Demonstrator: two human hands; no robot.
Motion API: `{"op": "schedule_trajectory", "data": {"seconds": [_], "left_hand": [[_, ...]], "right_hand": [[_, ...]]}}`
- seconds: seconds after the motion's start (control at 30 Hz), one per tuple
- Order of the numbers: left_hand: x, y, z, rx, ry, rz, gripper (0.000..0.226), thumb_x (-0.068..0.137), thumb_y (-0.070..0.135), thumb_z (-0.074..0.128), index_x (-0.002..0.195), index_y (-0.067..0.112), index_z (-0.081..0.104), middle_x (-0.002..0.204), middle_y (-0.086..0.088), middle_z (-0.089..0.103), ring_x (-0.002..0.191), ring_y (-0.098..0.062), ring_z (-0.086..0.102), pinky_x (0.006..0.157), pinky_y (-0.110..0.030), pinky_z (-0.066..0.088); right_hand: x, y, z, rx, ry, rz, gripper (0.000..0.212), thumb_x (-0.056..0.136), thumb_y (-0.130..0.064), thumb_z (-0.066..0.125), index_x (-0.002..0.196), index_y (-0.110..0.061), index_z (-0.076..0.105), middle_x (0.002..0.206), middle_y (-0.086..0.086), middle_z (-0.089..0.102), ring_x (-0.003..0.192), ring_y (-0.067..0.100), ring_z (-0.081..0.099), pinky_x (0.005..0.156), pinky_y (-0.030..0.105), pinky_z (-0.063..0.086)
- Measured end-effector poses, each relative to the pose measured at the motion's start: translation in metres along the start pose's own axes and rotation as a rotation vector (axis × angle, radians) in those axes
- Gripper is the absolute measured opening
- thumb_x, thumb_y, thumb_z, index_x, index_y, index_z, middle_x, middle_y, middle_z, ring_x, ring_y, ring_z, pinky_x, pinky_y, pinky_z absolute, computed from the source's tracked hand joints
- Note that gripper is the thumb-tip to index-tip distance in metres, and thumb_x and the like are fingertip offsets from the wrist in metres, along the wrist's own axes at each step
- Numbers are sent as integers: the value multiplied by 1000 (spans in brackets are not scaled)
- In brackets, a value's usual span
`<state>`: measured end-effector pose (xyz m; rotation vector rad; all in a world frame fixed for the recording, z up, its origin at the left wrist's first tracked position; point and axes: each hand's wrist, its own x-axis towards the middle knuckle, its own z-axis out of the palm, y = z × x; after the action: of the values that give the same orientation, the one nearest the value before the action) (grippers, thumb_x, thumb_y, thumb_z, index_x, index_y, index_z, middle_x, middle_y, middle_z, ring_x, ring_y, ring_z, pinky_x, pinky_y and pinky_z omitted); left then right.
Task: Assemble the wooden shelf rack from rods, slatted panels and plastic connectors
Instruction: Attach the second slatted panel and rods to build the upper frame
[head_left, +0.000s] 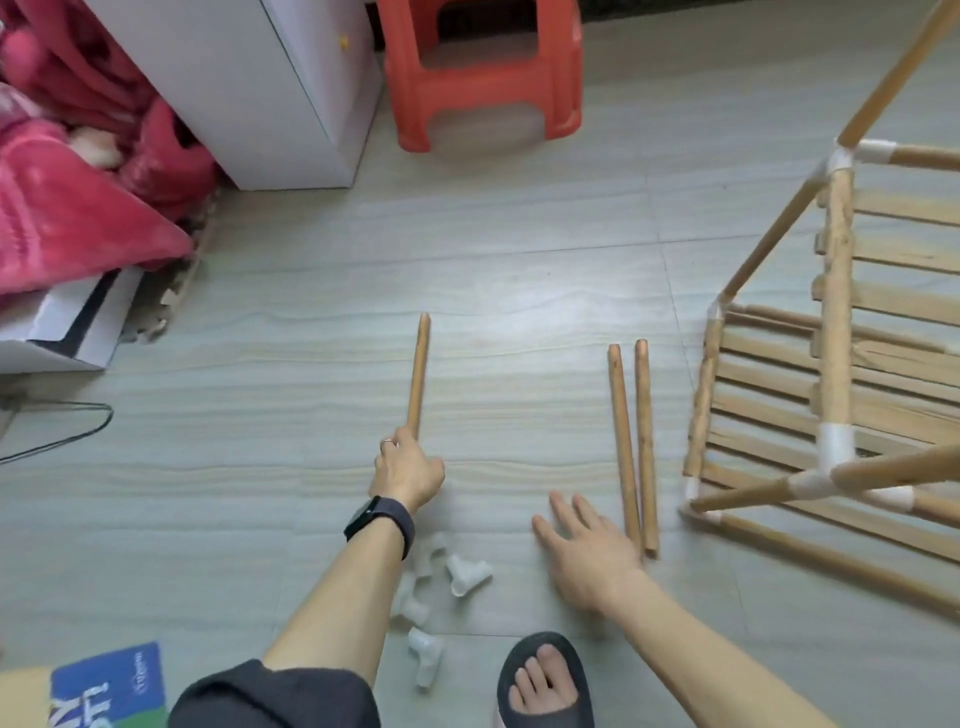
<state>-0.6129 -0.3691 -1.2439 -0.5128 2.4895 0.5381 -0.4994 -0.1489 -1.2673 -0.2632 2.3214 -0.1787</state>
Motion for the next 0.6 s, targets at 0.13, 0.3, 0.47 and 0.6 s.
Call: {"op": "schedule_trajectory", "data": {"seconds": [0.13, 0.3, 0.47, 0.6], "left_hand": [[23, 4, 13, -81, 88, -113, 50, 100, 27, 52, 140, 4, 36, 142, -20, 39, 130, -40, 42, 104, -47, 42], [29, 6, 26, -131, 84, -132, 31, 101, 23, 52, 125, 3, 45, 129, -22, 52, 114, -43, 55, 94, -44, 46], [-3, 19, 29, -591, -290, -64, 11, 100, 13, 61, 103, 2, 64, 95, -10, 65, 81, -22, 64, 73, -32, 49], [-45, 22, 11, -743, -525, 49, 10, 97, 11, 65, 107, 11, 62, 96, -3, 71, 88, -19, 66, 90, -35, 52]], "right_hand": [[8, 3, 17, -53, 19, 5, 65, 107, -20, 30, 162, -30, -3, 167, 3, -24, 155, 29, -15, 126, 40, 11], [11, 1, 15, -20, -12, 22, 67, 105, -19, 33, 163, -31, 0, 167, 1, -23, 155, 28, -15, 126, 41, 11], [8, 2, -5, 48, -140, 27, 74, 102, -41, 42, 163, -30, 2, 168, -2, -21, 156, 26, -13, 123, 48, 24], [-10, 2, -44, 572, -78, 119, 77, 96, -61, 51, 159, -21, 30, 162, 8, 35, 148, 26, 35, 119, 35, 31]]}}
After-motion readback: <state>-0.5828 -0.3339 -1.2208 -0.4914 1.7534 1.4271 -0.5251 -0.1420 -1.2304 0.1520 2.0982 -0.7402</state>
